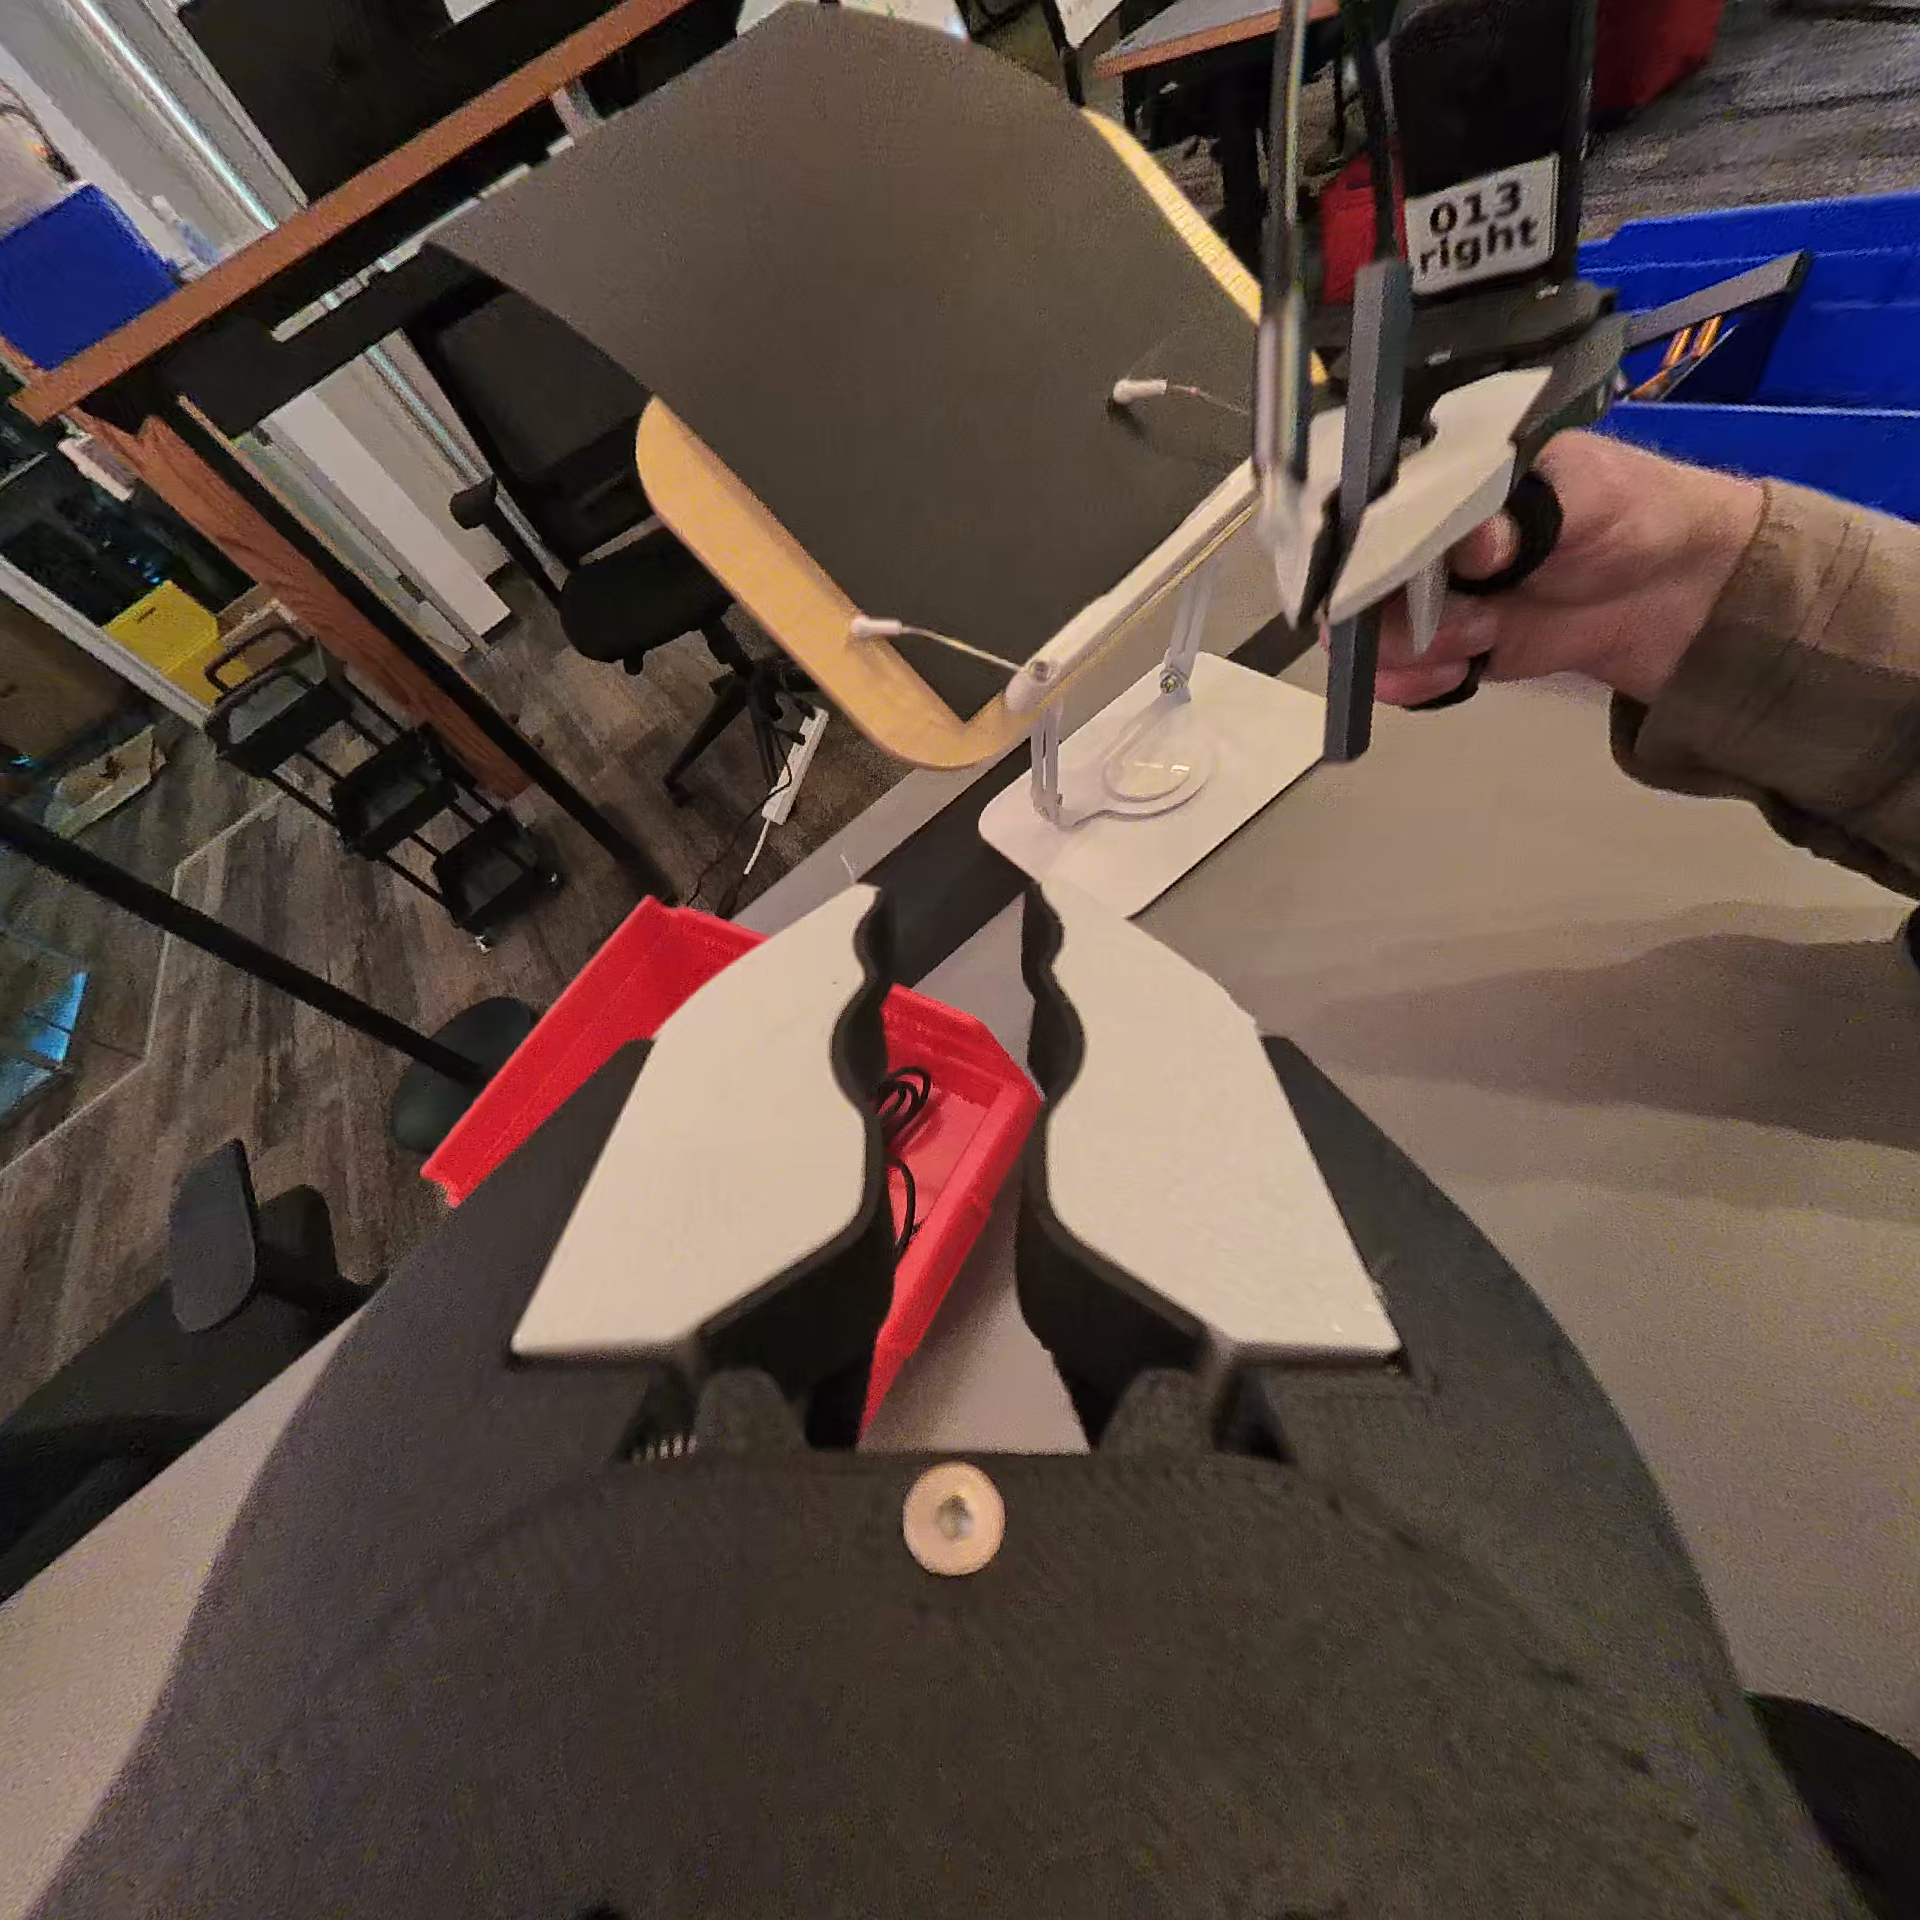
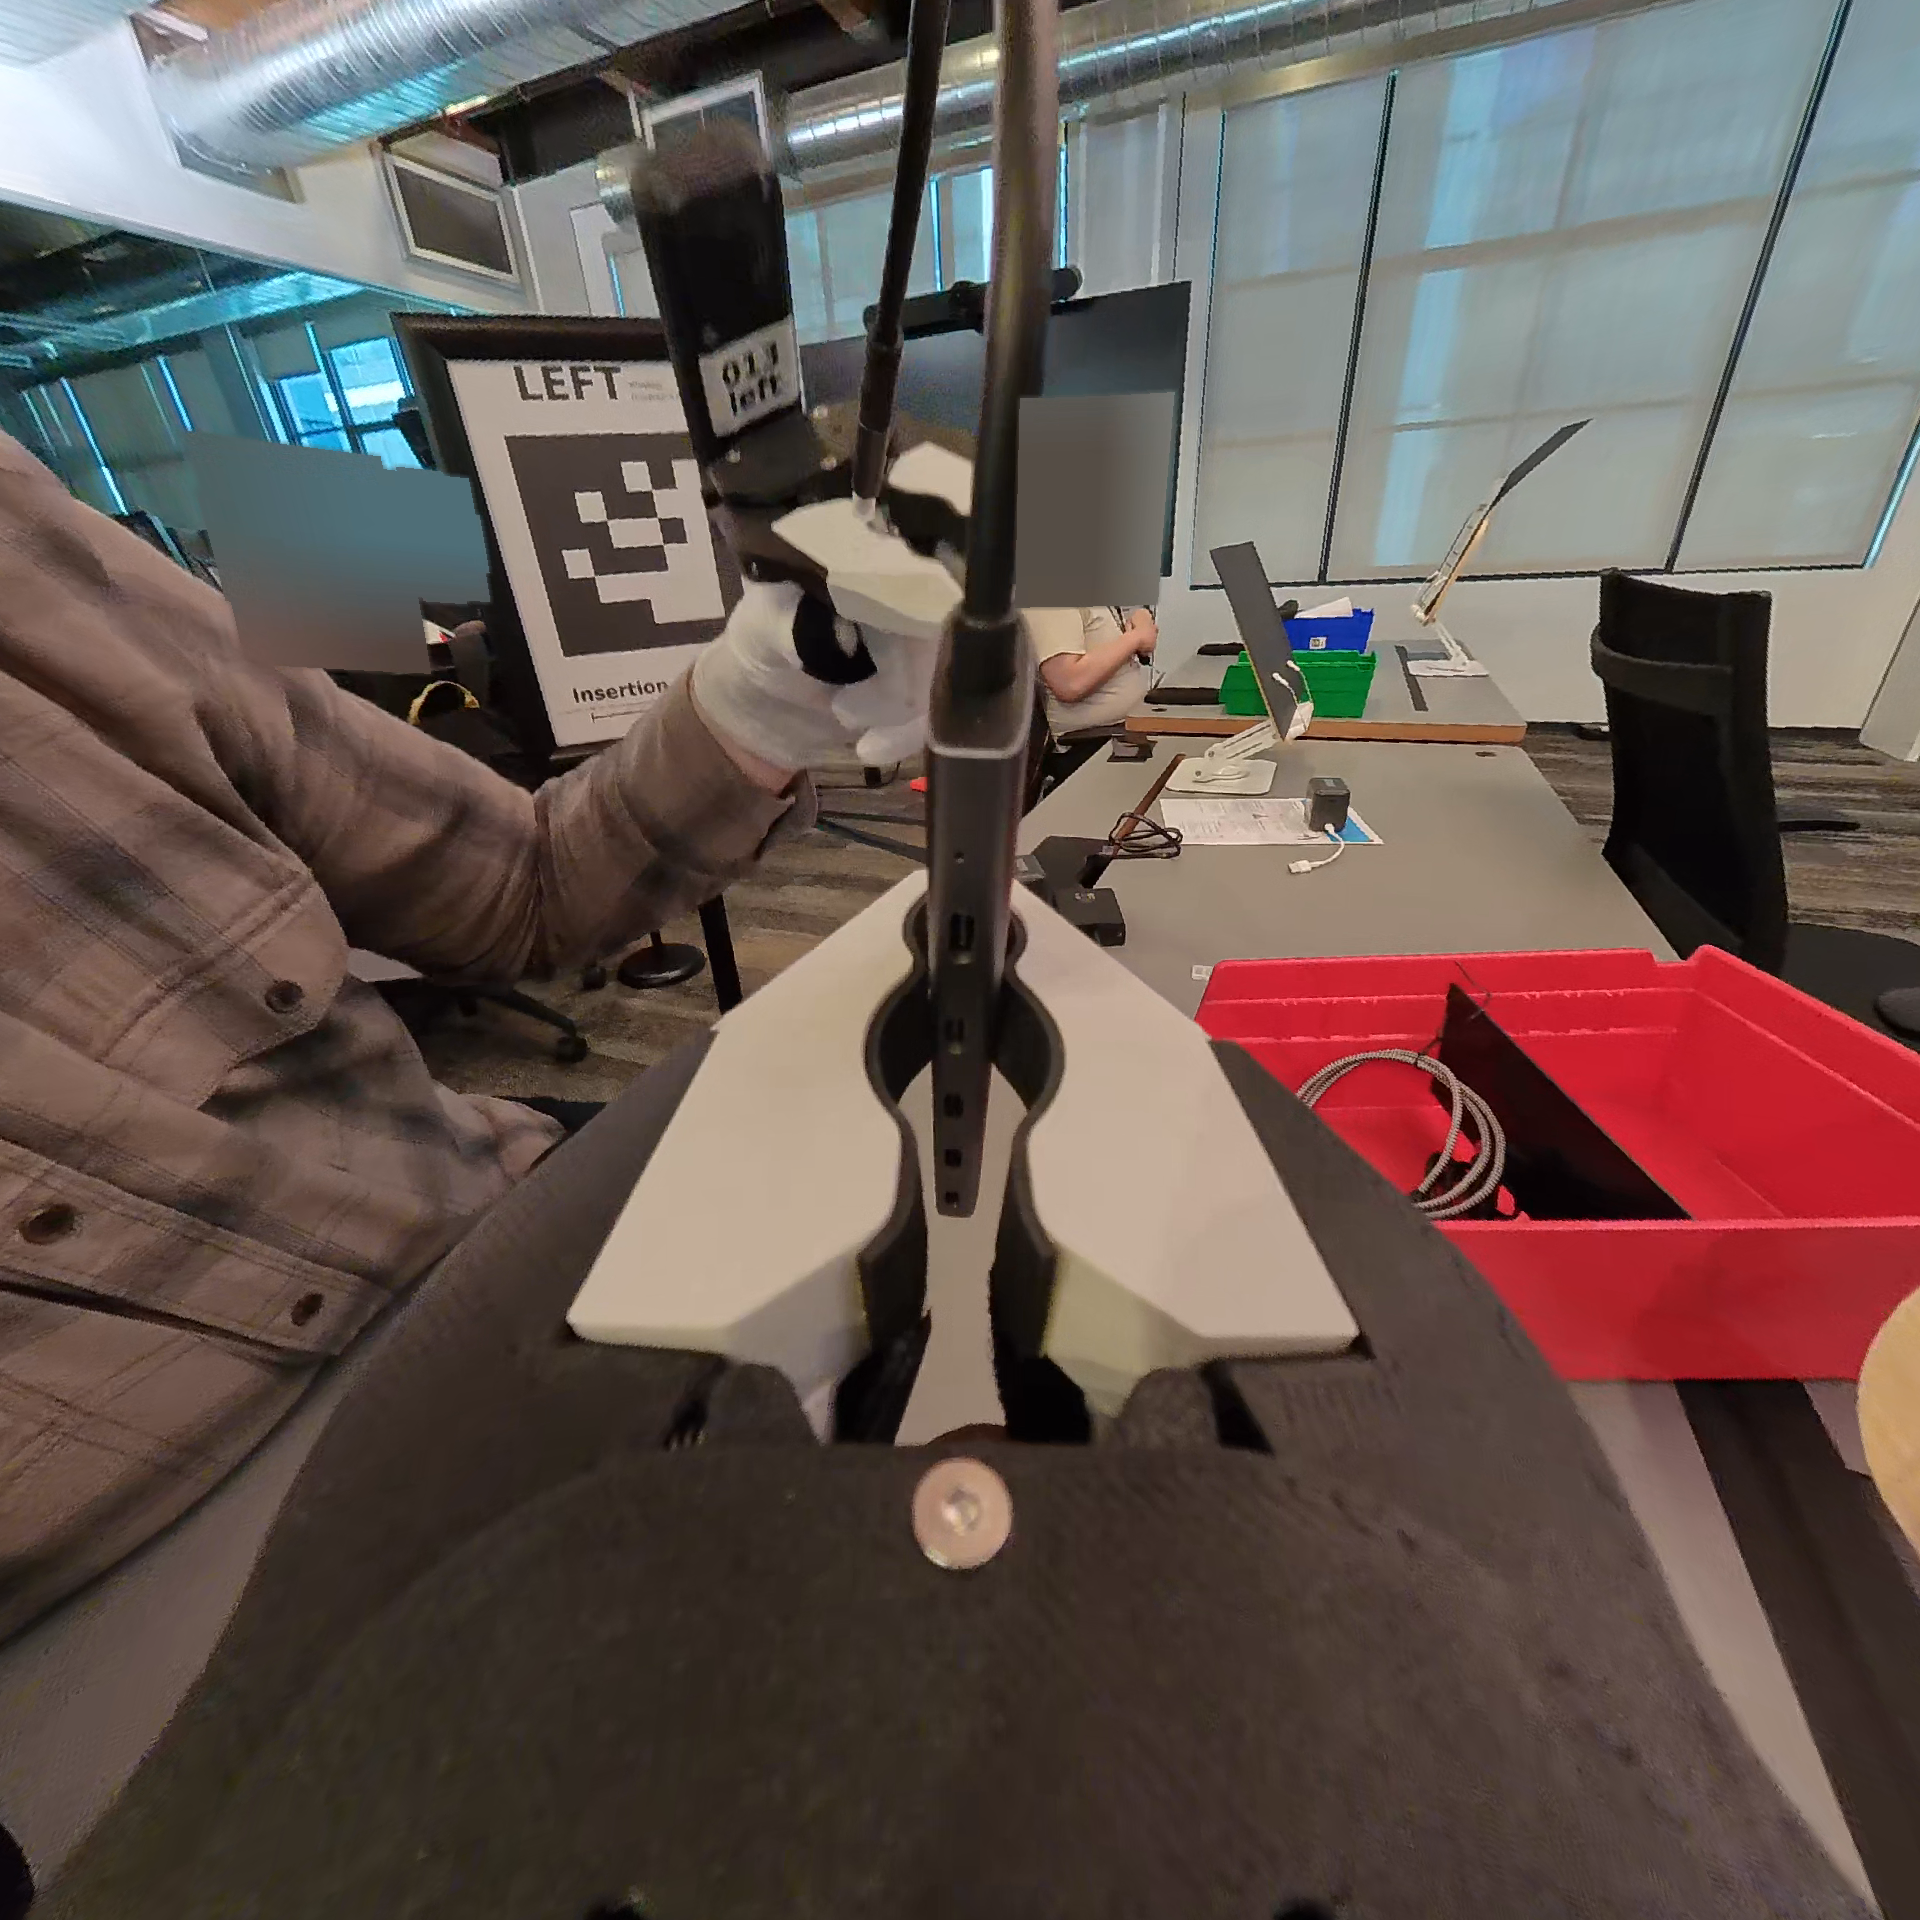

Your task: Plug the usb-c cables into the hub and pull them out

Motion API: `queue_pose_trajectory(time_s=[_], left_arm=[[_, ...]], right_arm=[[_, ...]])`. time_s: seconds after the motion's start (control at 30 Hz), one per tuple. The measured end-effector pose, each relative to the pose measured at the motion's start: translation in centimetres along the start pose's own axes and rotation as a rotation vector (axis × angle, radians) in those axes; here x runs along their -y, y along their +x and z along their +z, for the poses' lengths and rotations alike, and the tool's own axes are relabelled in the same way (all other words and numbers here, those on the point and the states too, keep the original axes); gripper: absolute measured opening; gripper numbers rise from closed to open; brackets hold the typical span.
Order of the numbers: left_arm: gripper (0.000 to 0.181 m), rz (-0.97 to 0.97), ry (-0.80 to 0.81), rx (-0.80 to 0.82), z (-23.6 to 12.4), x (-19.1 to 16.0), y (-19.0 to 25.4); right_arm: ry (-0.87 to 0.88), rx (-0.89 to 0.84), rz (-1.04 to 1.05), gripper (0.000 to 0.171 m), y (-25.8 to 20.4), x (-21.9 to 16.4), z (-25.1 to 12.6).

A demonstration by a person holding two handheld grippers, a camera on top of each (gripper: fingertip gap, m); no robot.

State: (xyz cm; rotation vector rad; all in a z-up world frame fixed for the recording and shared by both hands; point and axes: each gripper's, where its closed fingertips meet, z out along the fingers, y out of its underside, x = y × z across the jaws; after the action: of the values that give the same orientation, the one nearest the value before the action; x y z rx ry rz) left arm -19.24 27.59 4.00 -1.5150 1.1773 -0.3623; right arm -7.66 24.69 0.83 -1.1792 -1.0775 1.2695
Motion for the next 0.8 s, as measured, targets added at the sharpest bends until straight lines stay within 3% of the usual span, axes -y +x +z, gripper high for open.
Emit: queue_pose_trajectory(time_s=[0.13, 0.27, 0.4, 0.53, 0.8], left_arm=[[0.025, 0.115, 0.043, 0.122, -1.1, -1.4, 0.7], [0.031, 0.463, 0.061, 0.347, -1.3, -1.7, 2.4], [0.048, 0.776, 0.017, 0.465, 0.3, -2.1, 3.9], [0.057, 1.044, -0.012, 0.499, 3.1, -2.7, 4.9], [0.054, 1.221, 0.096, 0.462, 7.7, -1.8, 8.8]], right_arm=[[0.041, 0.014, 0.062, 0.002, 0.3, 0.4, -0.3], [0.110, 0.056, 0.155, 0.002, 0.4, 1.0, -0.2], [0.151, 0.110, 0.241, 0.003, 0.4, 1.0, 0.3], [0.175, 0.179, 0.366, 0.001, 0.5, 0.4, 1.0], [0.206, 0.190, 0.563, 0.002, 2.1, -1.4, 2.6]])
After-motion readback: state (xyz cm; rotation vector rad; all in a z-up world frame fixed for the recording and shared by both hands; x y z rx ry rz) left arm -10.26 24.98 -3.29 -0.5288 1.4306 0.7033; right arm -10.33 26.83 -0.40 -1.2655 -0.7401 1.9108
